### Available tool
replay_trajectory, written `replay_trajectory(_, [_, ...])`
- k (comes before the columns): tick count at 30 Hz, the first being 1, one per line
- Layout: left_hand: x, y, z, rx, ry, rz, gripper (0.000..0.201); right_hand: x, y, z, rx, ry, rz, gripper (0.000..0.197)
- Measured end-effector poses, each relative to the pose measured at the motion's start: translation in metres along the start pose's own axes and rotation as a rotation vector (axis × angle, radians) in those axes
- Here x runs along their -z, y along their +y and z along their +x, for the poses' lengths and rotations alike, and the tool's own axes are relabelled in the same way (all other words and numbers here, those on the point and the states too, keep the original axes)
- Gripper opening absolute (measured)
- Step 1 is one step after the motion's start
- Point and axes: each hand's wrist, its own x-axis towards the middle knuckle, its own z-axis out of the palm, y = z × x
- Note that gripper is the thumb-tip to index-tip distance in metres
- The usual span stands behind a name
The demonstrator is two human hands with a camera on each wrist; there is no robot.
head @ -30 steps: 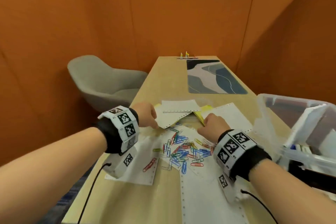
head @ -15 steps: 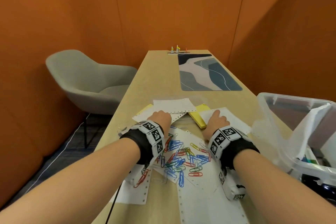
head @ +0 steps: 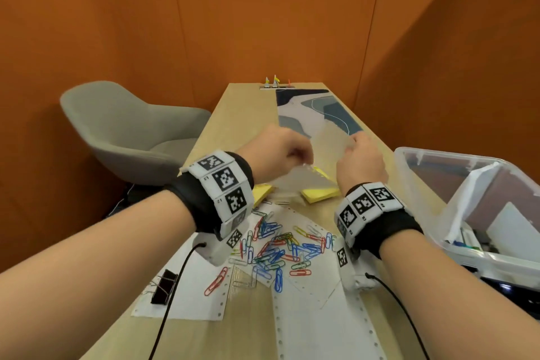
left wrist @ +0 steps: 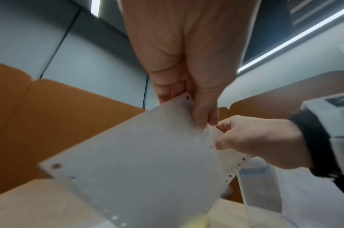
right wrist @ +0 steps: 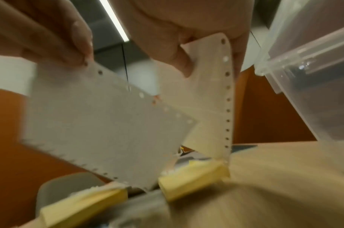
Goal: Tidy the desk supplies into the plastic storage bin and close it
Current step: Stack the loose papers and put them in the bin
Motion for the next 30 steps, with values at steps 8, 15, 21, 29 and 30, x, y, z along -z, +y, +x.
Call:
replay_trajectory(8, [0.030, -0.010, 0.015, 0.027, 0.567, -0.141, 0.015, 0.019, -0.028, 0.001, 0.342, -0.020, 0.563, 0.035])
replay_trajectory(15, [0.018, -0.020, 0.014, 0.177, 0.652, -0.185, 0.017, 0.010, -0.040, -0.004, 0.432, -0.272, 0.621, 0.014])
replay_trajectory(21, [0.038, -0.035, 0.011, 0.372, 0.141, -0.257, 0.047, -0.001, -0.029, 0.003, 0.386, -0.355, 0.636, 0.019])
replay_trajectory(29, [0.056, -0.072, 0.006, 0.564, 0.582, -0.259, 0.045, -0.050, -0.020, 0.019, 0.162, -0.170, 0.406, 0.013])
replay_trajectory(30, [0.058, -0.078, 0.004, 0.555, 0.616, -0.277, 0.053, -0.060, -0.018, 0.020, 0.213, -0.283, 0.251, 0.014])
